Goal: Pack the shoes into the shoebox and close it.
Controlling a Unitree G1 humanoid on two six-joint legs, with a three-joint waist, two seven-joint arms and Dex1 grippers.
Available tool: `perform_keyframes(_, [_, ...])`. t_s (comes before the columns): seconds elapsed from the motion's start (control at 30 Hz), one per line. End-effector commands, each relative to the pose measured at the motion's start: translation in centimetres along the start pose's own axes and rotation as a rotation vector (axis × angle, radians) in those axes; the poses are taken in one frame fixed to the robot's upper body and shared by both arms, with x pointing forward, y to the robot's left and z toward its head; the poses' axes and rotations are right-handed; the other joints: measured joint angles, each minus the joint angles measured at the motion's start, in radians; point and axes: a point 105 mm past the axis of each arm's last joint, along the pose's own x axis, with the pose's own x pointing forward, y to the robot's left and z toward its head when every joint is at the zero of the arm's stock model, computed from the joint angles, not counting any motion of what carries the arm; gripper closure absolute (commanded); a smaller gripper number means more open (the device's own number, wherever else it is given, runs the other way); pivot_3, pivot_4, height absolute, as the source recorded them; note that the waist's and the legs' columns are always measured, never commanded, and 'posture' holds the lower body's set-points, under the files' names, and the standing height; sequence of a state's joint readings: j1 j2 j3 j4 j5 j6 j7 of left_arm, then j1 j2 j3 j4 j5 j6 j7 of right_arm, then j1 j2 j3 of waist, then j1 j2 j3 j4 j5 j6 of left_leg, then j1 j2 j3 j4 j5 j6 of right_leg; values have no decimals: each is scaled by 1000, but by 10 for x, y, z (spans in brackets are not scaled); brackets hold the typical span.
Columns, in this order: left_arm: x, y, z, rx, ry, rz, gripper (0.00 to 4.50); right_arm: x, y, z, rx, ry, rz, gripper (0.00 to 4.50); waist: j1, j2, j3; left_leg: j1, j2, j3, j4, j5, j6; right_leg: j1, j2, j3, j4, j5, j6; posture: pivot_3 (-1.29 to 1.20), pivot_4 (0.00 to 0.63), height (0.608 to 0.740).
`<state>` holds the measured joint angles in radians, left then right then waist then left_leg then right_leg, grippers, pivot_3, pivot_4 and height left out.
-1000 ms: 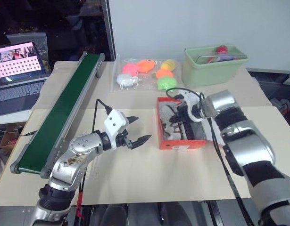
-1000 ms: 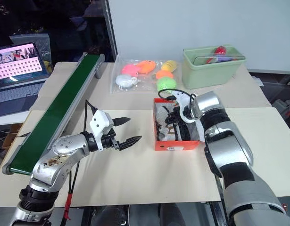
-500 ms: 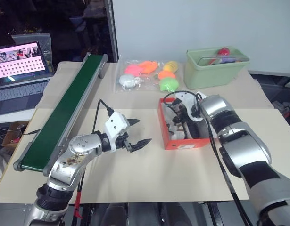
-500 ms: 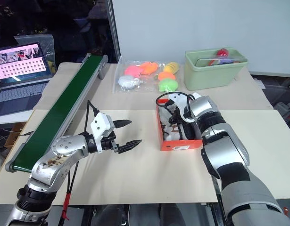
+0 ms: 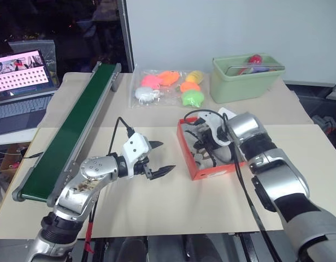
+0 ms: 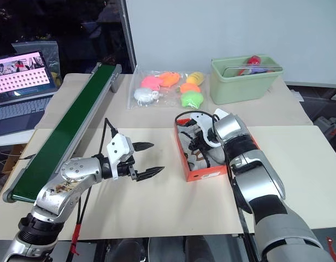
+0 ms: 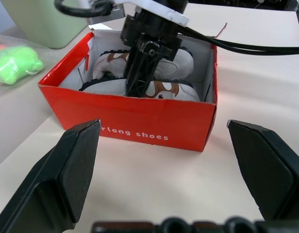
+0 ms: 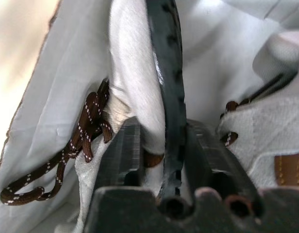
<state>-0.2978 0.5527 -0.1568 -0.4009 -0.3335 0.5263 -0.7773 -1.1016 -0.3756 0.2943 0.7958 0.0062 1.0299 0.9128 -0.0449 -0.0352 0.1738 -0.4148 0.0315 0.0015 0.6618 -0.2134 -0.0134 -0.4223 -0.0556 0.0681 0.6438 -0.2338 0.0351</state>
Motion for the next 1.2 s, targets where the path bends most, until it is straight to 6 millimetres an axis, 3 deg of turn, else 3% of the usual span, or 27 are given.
perform_keyframes(0.03, [2,-1,10,40,-35,-10,0,1,2,0,63,-19,11,1529,-2,0,0,0,0,0,0,0,0,0,0,0,0,0,0,0,150,729])
perform_keyframes(0.17, [4,0,10,40,-41,-14,0,-8,-6,10,33,-65,-45,198,-1,0,0,-1,0,0,0,0,0,-1,0,0,0,0,0,0,150,729])
perform_keyframes(0.37, [5,0,10,42,-52,-29,0,-54,-11,33,36,-200,-61,198,9,1,1,-3,-1,0,0,0,0,-3,-1,0,0,0,0,0,150,729])
perform_keyframes(0.63, [10,2,8,51,-55,-57,0,-108,1,32,42,-270,-1,198,2,1,1,-5,0,0,0,0,0,-4,-1,0,-1,0,0,0,150,729])
perform_keyframes(0.77, [14,1,9,56,-65,-75,0,-127,-1,29,128,-399,46,198,2,1,1,-5,0,0,0,0,0,-3,0,0,-1,0,0,0,150,729])
perform_keyframes(0.87, [17,-2,7,63,-62,-100,0,-149,-12,16,227,-588,82,901,9,1,1,-6,0,-1,0,0,0,-3,0,-1,-2,0,0,0,150,729])
perform_keyframes(0.97, [17,-4,3,66,-52,-119,0,-169,-17,-4,307,-732,102,1887,25,1,1,-7,-1,-2,0,0,0,-3,-1,-2,-2,0,1,0,150,729])
perform_keyframes(1.1, [17,-6,1,67,-47,-131,0,-184,-3,-76,335,-814,119,3345,46,1,1,-7,-1,-3,0,0,0,-3,-1,-3,-3,-1,1,0,150,729])
perform_keyframes(1.2, [18,-6,0,63,-49,-136,0,-182,-1,-95,364,-804,94,4343,34,2,0,-6,-2,-1,1,0,1,-1,-2,-1,-2,-1,2,0,150,729])
